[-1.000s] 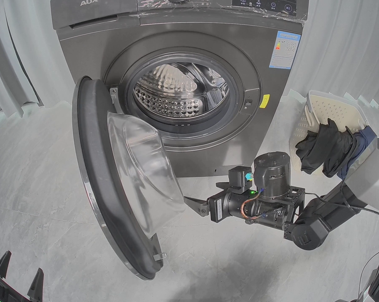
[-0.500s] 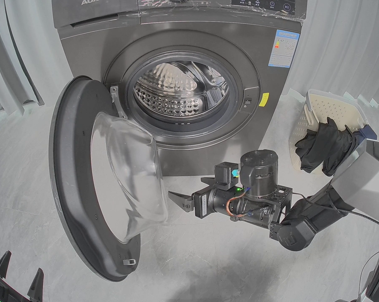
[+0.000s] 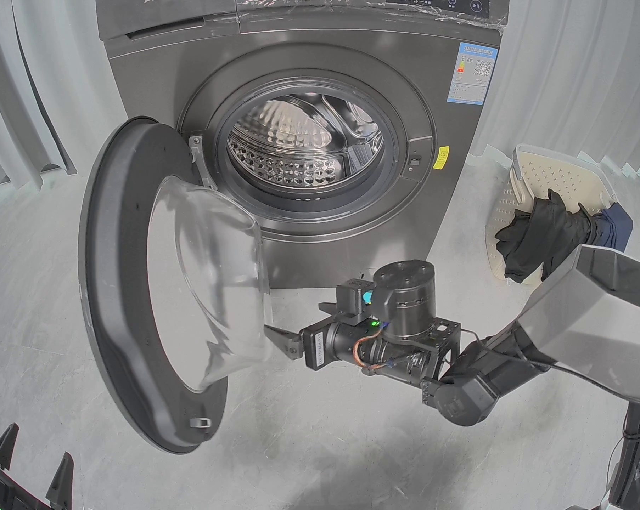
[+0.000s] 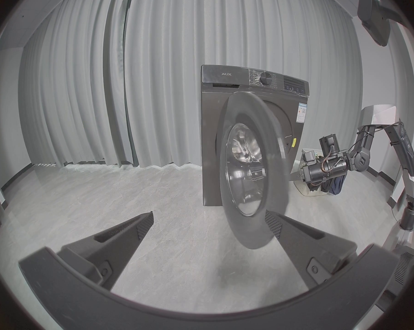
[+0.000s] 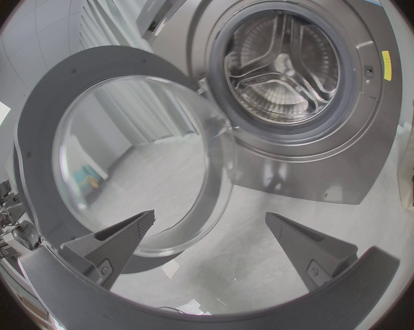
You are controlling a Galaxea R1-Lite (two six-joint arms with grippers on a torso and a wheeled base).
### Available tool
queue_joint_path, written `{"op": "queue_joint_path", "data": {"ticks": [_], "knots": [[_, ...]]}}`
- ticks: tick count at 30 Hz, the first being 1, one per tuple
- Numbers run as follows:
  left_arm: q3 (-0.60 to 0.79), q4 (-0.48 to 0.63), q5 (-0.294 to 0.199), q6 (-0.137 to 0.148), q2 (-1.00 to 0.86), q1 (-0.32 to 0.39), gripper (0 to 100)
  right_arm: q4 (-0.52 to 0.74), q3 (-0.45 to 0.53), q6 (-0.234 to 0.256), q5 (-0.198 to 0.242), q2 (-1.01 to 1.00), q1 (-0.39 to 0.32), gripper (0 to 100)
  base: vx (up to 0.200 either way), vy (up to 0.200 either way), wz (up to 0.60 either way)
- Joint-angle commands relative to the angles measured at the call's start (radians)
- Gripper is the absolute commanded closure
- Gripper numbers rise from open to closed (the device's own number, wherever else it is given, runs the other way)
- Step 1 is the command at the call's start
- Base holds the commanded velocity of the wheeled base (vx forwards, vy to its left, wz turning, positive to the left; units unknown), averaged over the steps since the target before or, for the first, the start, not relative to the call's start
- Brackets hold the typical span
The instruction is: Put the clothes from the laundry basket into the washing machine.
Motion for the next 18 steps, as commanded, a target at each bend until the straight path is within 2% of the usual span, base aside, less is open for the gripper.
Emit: {"op": "queue_joint_path", "data": {"ticks": [1, 4, 10, 13, 18], "knots": [[0.016, 0.000, 0.000, 0.000, -0.017, 0.000, 0, -0.007, -0.023, 0.004, 0.000, 0.025, 0.043, 0, 0.000, 0.000, 0.00], [0.016, 0.000, 0.000, -0.002, -0.017, 0.000, 0, -0.014, -0.049, 0.010, -0.006, 0.031, 0.058, 0, 0.000, 0.000, 0.00], [0.016, 0.000, 0.000, 0.000, -0.017, 0.000, 0, -0.005, -0.093, 0.016, -0.007, 0.028, 0.035, 0, 0.000, 0.000, 0.00], [0.016, 0.000, 0.000, 0.000, -0.017, 0.000, 0, 0.006, -0.135, 0.013, -0.007, 0.042, 0.011, 0, 0.000, 0.000, 0.00], [0.016, 0.000, 0.000, 0.000, -0.015, 0.000, 0, 0.021, -0.219, 0.013, -0.009, 0.132, 0.015, 0, 0.000, 0.000, 0.00]]}}
